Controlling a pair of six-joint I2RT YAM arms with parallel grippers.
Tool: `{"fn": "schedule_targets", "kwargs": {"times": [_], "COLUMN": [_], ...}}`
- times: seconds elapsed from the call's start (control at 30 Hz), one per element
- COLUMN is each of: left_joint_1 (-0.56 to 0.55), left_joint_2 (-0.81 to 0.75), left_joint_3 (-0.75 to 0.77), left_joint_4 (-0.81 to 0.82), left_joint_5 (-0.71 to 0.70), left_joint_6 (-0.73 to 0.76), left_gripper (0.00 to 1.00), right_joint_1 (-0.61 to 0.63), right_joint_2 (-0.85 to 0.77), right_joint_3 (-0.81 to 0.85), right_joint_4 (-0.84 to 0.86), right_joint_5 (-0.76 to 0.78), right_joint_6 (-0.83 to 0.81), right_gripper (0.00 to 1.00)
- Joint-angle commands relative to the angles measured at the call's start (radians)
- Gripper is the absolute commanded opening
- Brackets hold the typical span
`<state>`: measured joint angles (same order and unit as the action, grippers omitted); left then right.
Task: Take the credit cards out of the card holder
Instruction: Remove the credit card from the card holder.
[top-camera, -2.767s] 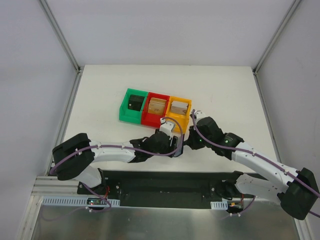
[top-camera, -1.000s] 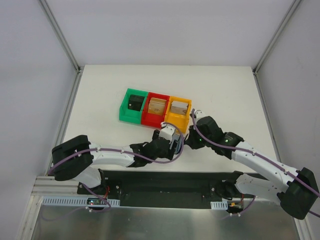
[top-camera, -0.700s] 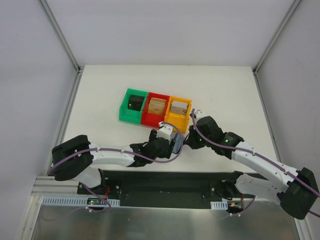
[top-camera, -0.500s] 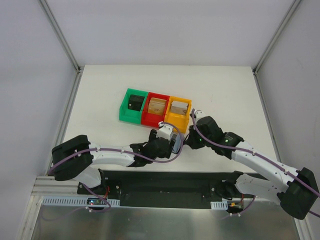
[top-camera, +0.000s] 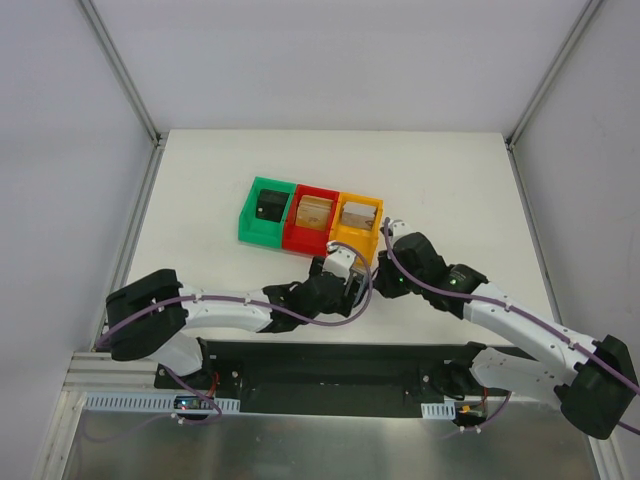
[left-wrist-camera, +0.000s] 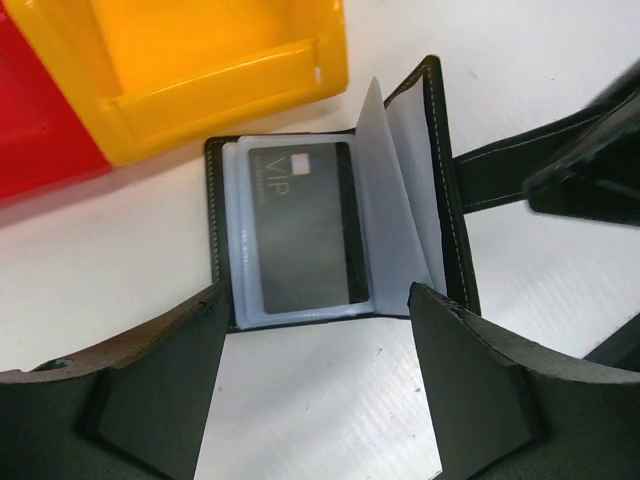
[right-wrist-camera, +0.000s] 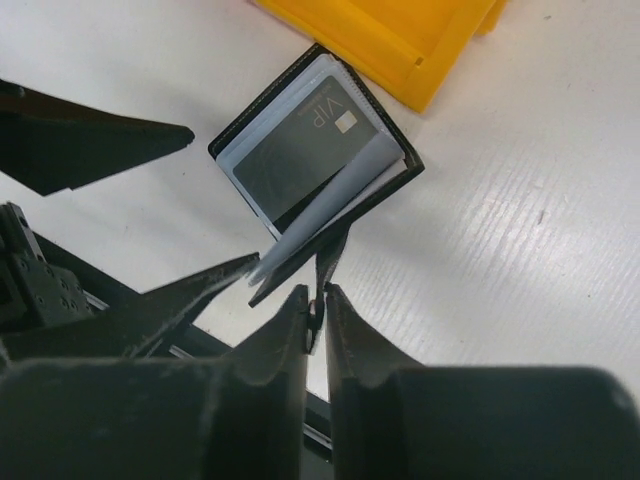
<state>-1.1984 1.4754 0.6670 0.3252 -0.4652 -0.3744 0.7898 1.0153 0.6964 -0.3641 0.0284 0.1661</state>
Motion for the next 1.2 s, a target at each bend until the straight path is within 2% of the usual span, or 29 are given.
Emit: {"fn": "schedule_targets", "kwargs": {"times": [0.0, 0.1, 0.2, 0.3, 0.43, 0.53, 0.7, 0.77, 0.97, 1.17], "left_joint_1": [-0.013, -0.013, -0.013, -0.013, -0.01, 0.009, 0.135, 0.177, 0.22, 0.273], "left_joint_2": [0.043, 0.065, 0.08, 0.057, -0.012, -0.07, -0.128, -0.132, -0.076, -0.027], "left_joint_3": [0.062, 0.077, 0.092, 0.08, 0.019, -0.029, -0.125, -0.145, -0.119, -0.136], "left_joint_4": [0.063, 0.074, 0.075, 0.075, 0.071, 0.037, 0.038, 0.072, 0.09, 0.172], "left_joint_5": [0.074, 0.095, 0.103, 0.074, 0.016, -0.003, 0.132, 0.184, 0.267, 0.373], "left_joint_6": [0.035, 0.037, 0.04, 0.025, -0.003, -0.058, -0.184, -0.196, -0.204, -0.27], "left_gripper": [0.72, 0.72, 0.71, 0.72, 0.71, 0.7, 0.65, 0.64, 0.66, 0.68], "right_joint_1": [0.002, 0.0, -0.007, -0.014, -0.015, -0.017, -0.02, -0.02, -0.023, -0.041], "right_joint_2": [-0.041, -0.081, -0.128, -0.158, -0.124, -0.067, 0.045, 0.078, 0.143, 0.149], "right_joint_3": [0.005, 0.011, 0.018, 0.017, 0.014, 0.014, 0.003, -0.023, -0.089, -0.141], "right_joint_4": [-0.035, -0.077, -0.117, -0.124, -0.082, -0.023, 0.036, 0.079, 0.18, 0.183], "right_joint_5": [0.059, 0.109, 0.152, 0.148, 0.099, 0.053, 0.027, 0.004, -0.015, 0.024], "right_joint_6": [-0.005, -0.005, -0.004, 0.001, 0.027, 0.053, 0.075, 0.091, 0.154, 0.17], "right_gripper": [0.21, 0.43, 0.5, 0.49, 0.32, 0.26, 0.25, 0.28, 0.4, 0.43]}}
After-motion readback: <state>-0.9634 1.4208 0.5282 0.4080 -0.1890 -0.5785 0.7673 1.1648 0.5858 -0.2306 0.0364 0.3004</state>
